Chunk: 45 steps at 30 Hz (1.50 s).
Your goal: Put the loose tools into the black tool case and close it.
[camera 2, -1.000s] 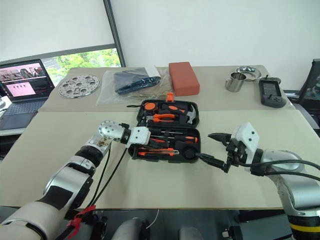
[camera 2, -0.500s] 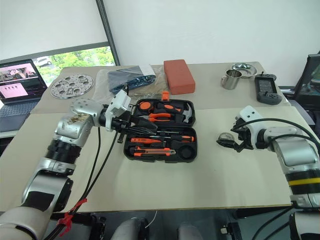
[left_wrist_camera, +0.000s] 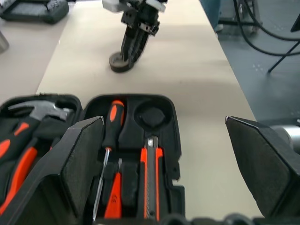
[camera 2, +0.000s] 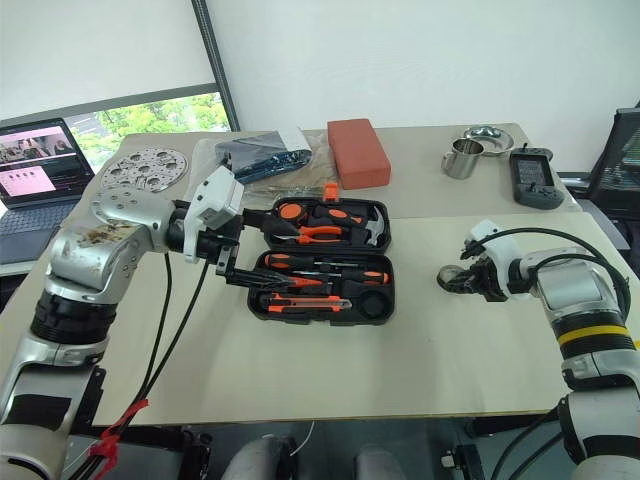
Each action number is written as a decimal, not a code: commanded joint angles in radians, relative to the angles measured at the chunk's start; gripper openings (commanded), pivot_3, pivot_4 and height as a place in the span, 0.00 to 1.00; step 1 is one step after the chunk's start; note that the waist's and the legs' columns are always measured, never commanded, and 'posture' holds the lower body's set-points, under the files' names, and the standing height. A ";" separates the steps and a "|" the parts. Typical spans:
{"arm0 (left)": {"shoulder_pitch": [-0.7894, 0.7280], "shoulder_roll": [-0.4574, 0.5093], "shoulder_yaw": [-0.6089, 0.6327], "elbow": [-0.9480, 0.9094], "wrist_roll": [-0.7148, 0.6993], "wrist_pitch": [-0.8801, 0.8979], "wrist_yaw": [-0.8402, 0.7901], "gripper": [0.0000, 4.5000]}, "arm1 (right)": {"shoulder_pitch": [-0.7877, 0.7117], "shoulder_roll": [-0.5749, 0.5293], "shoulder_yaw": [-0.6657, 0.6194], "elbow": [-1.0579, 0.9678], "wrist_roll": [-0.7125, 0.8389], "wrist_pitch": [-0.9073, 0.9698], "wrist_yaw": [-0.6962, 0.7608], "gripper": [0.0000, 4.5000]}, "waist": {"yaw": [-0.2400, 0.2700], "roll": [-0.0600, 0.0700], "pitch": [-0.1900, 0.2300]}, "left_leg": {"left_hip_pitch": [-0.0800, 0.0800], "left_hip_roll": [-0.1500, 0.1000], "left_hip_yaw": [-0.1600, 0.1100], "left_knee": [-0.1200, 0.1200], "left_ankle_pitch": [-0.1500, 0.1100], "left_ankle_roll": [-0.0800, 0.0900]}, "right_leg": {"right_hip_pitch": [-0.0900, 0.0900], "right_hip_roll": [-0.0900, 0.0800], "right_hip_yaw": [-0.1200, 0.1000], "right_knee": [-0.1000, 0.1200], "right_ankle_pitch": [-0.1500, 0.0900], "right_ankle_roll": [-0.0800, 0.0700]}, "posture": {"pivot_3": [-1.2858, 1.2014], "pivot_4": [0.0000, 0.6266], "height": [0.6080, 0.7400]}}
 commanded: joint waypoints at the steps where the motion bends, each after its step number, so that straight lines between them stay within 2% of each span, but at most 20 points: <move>1: 0.006 0.019 0.027 -0.054 -0.031 0.025 0.033 1.00 | -0.027 0.008 0.004 0.009 -0.023 -0.037 0.033 0.01 | 0.000 0.000 0.000 | 0.000 0.000 0.000 0.000 0.000 0.000 | 0.000 0.000 0.000 0.000 0.000 0.000 | 0.52 0.24 1.00; 8: 0.029 0.034 0.033 -0.100 -0.076 0.069 0.068 1.00 | -0.046 0.004 -0.006 -0.037 -0.044 -0.058 0.070 0.01 | -0.001 0.000 0.000 | 0.001 0.000 0.000 0.000 0.000 0.000 | 0.000 0.000 0.002 0.000 0.000 0.000 | 0.52 0.24 1.00; 14: 0.047 0.067 0.023 -0.113 -0.099 0.073 0.064 1.00 | -0.016 -0.021 0.013 -0.442 0.058 0.062 0.223 0.01 | -0.001 0.002 0.002 | 0.001 0.000 0.001 -0.001 0.000 -0.001 | -0.001 0.001 0.004 0.001 0.000 0.000 | 0.52 0.24 1.00; 20: 0.067 0.095 -0.011 -0.119 -0.077 0.007 0.019 1.00 | 0.032 -0.006 0.104 -0.658 0.047 0.112 0.222 0.01 | 0.008 0.000 0.003 | 0.000 0.000 0.000 -0.001 0.000 0.000 | -0.001 0.000 0.003 0.001 0.000 0.000 | 0.52 0.24 1.00; 25: 0.079 0.105 -0.028 -0.121 -0.082 -0.051 -0.020 1.00 | 0.052 0.019 0.166 -0.680 0.016 0.108 0.187 0.01 | 0.010 0.000 0.004 | -0.001 0.000 0.001 -0.001 -0.001 0.001 | -0.003 0.000 0.004 0.001 0.000 0.000 | 0.52 0.24 1.00; 34: 0.075 0.101 -0.037 -0.110 -0.075 -0.077 -0.026 1.00 | 0.055 0.068 0.170 -0.667 0.022 0.094 0.160 0.01 | 0.003 -0.001 0.004 | 0.000 0.000 0.001 -0.001 0.000 0.001 | -0.003 0.001 0.004 0.002 0.000 0.000 | 0.52 0.24 1.00; 45: 0.083 0.100 -0.022 -0.093 -0.077 -0.095 -0.011 1.00 | 0.042 0.049 0.139 -0.686 0.048 0.104 0.168 0.83 | 0.002 -0.001 0.004 | 0.000 0.000 0.001 -0.001 -0.001 0.001 | -0.003 0.001 0.004 0.002 0.000 0.000 | 0.52 0.24 1.00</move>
